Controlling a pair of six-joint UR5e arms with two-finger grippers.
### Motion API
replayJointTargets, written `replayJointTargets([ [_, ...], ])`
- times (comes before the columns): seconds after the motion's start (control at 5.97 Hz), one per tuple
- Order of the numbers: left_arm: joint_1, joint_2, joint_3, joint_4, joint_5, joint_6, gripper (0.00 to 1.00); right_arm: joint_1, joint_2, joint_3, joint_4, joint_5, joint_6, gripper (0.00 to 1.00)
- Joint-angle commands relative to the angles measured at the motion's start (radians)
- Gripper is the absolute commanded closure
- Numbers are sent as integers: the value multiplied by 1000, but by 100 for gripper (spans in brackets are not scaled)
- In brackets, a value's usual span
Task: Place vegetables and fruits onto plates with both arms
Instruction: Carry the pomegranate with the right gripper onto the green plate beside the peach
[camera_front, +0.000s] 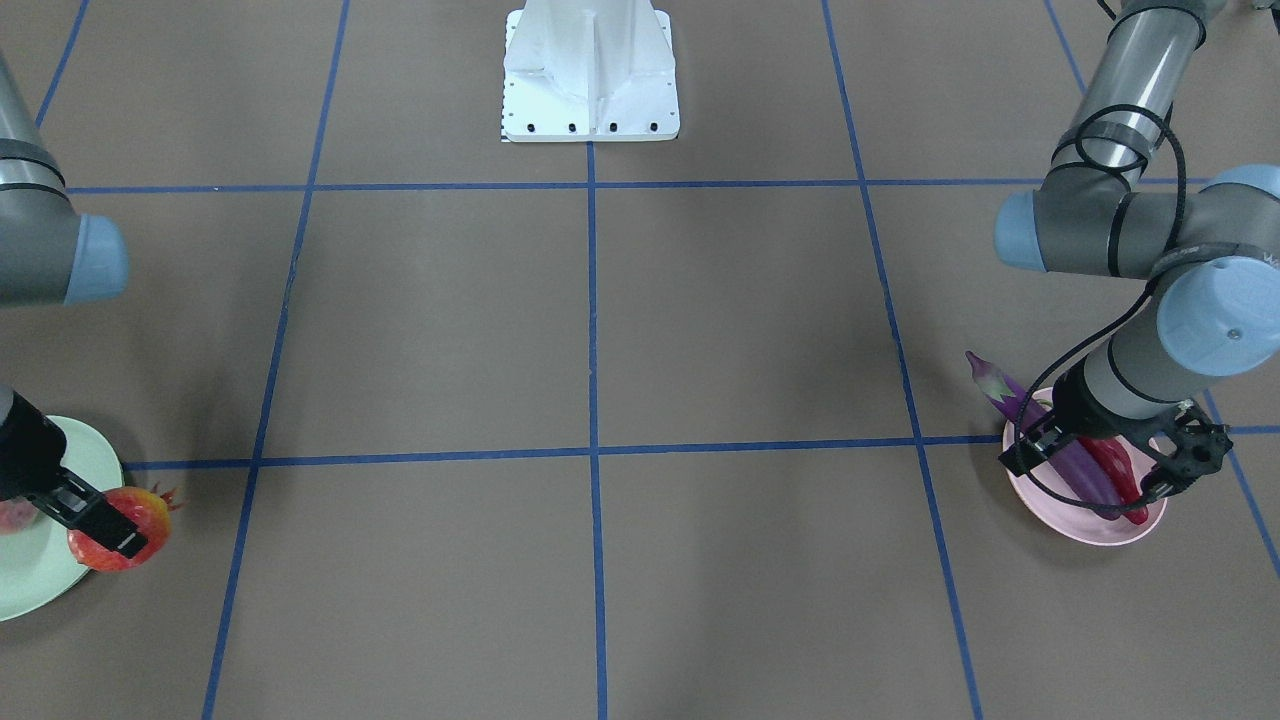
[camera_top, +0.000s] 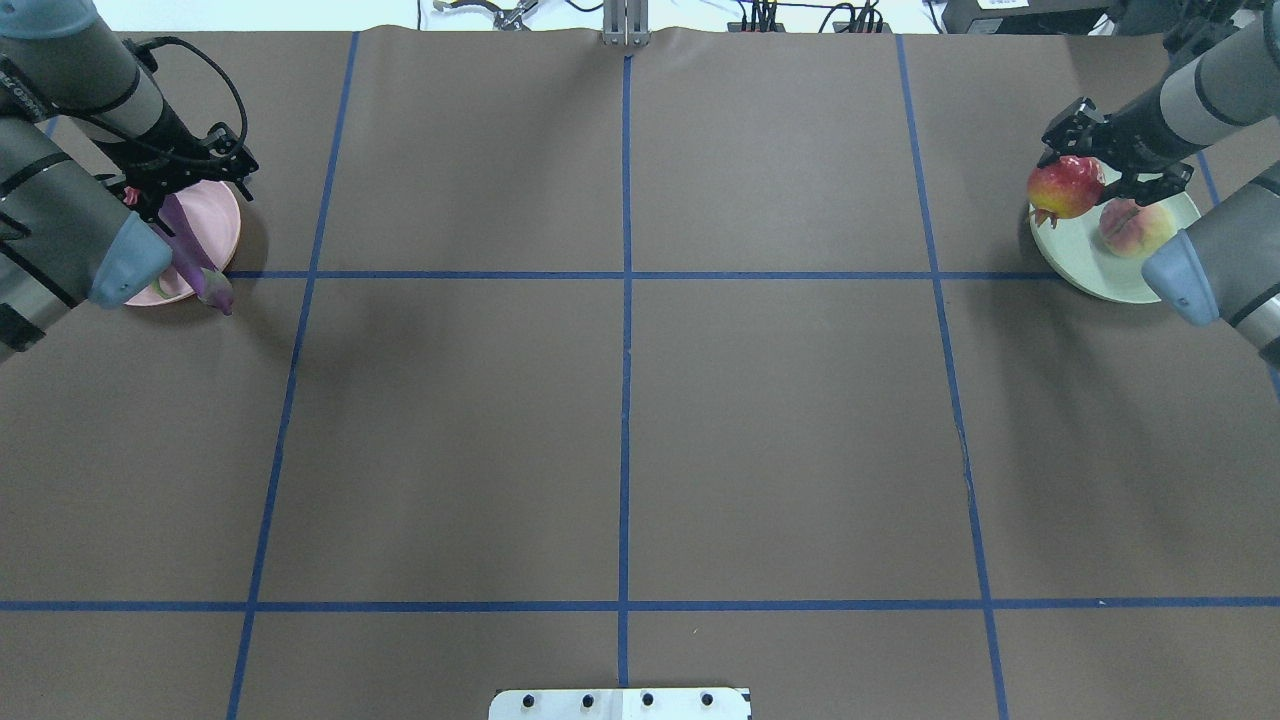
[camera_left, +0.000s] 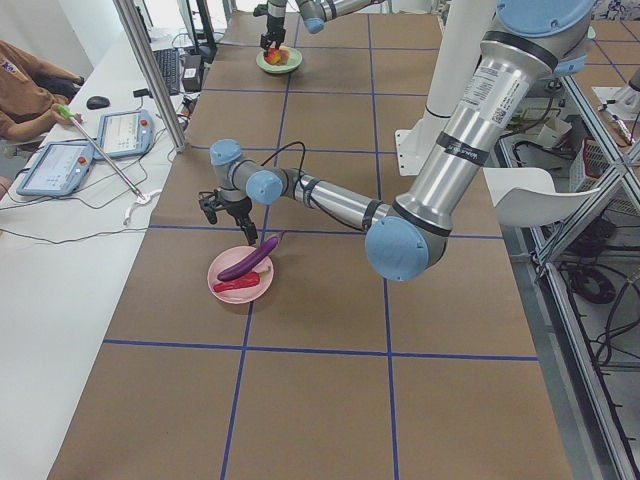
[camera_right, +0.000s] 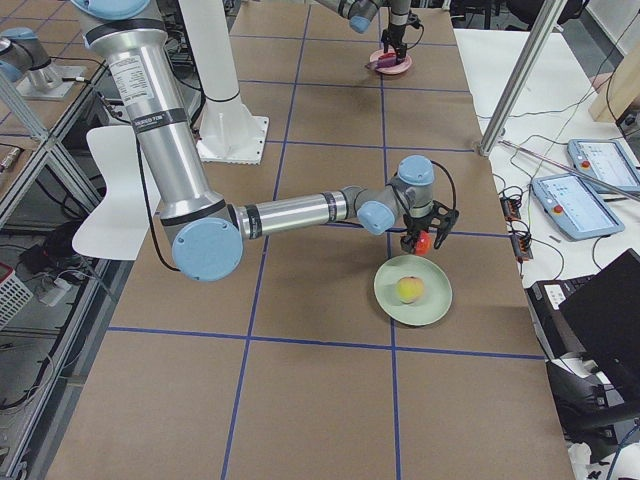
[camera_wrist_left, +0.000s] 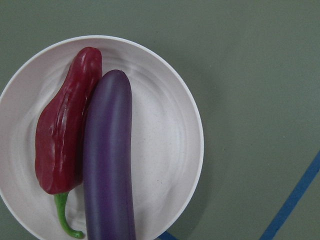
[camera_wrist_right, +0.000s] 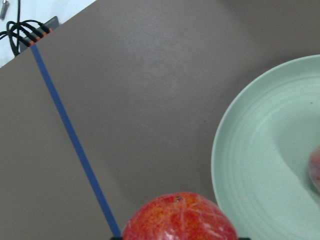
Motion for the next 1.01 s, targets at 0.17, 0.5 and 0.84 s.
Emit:
replayJointTargets([
  [0.17,3,0,-20,3,1,-21,0,-2,-60,6,-2,-12,5,19],
  [0.5,4,0,-21,3,1,-35,0,-5,-58,9,-4,-11,9,0],
  [0.84,4,0,-34,3,1,-34,0,-5,-44,36,-5,6,8,0],
])
